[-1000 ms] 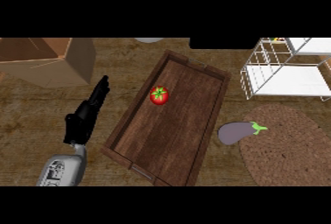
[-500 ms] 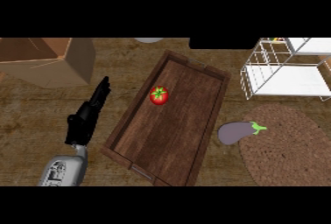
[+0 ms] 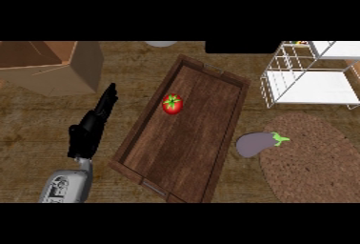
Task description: Pick the squash from the placemat and place it in the tiered shelf
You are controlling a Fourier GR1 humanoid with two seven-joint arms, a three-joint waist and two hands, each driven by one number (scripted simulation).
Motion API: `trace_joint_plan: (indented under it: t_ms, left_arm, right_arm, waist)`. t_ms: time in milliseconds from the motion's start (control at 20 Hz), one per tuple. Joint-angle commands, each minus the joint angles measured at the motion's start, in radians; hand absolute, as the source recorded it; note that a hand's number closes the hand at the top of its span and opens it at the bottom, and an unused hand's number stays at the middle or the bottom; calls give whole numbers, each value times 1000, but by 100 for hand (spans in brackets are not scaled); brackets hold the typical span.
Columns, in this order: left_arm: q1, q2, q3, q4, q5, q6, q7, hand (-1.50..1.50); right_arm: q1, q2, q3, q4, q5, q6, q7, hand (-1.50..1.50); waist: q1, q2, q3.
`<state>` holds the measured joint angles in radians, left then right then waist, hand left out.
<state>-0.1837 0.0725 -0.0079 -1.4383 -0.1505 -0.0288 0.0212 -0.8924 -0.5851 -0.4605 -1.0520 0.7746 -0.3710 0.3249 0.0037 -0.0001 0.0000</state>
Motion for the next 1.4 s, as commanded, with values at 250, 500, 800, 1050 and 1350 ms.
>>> trace_joint_plan:
  t_ms: [250,500,800,1050,1350]
  left_arm:
    - [-17,-11,-8,45,-26,15,-22,0]
    - [43,5,3,23,-6,-10,-60,0]
    - [-20,-5,10,45,-11,9,-9,0]
    - [29,-6,9,-44,-12,26,31,0]
    - [32,16,30,-11,2,3,-6,0]
  right_arm:
    - [-37,-5,3,-46,-158,96,6,-150]
    - [-17,-30,-84,-194,-251,90,72,-150]
    - [-68,-119,-204,-212,-292,18,176,-150]
    - [45,-264,-318,-282,-375,194,339,-150]
    - [238,-439,-503,-197,-508,447,336,-150]
  waist:
    - [2,1,0]
    - [-6,-2,0]
    - [-13,-2,0]
    - [-32,-11,0]
    - [-47,-8,1]
